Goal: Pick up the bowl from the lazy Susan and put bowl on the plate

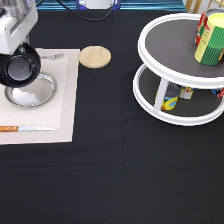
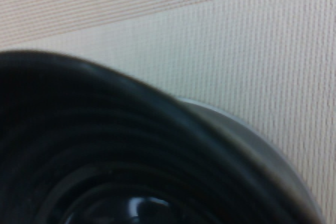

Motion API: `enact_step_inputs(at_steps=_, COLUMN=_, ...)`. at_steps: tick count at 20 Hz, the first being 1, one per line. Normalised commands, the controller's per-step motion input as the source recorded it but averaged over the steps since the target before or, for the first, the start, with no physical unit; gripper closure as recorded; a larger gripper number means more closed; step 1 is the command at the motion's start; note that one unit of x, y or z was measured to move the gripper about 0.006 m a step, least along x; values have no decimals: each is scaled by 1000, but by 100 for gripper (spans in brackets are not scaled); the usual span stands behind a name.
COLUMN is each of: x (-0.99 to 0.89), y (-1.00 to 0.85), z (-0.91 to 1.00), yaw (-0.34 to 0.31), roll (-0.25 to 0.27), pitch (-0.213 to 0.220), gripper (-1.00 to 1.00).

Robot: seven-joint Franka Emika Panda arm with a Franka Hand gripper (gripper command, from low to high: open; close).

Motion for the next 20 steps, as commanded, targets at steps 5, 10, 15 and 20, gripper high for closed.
enact_step_inputs(at_steps=5, x=333, y=56, z=-312, yaw=-36, roll=36, pitch=146, gripper=100)
enact_step_inputs(at_steps=10, x=414, y=10, z=-58, yaw=-30, roll=63, pitch=159, gripper=100)
enact_step_inputs(at_steps=15, x=492, y=24, z=-105, yaw=-16, roll=85, pitch=206, gripper=100)
enact_step_inputs(at_steps=20, x=369, y=129, z=-154, yaw=0, roll=135, pitch=202, gripper=-100)
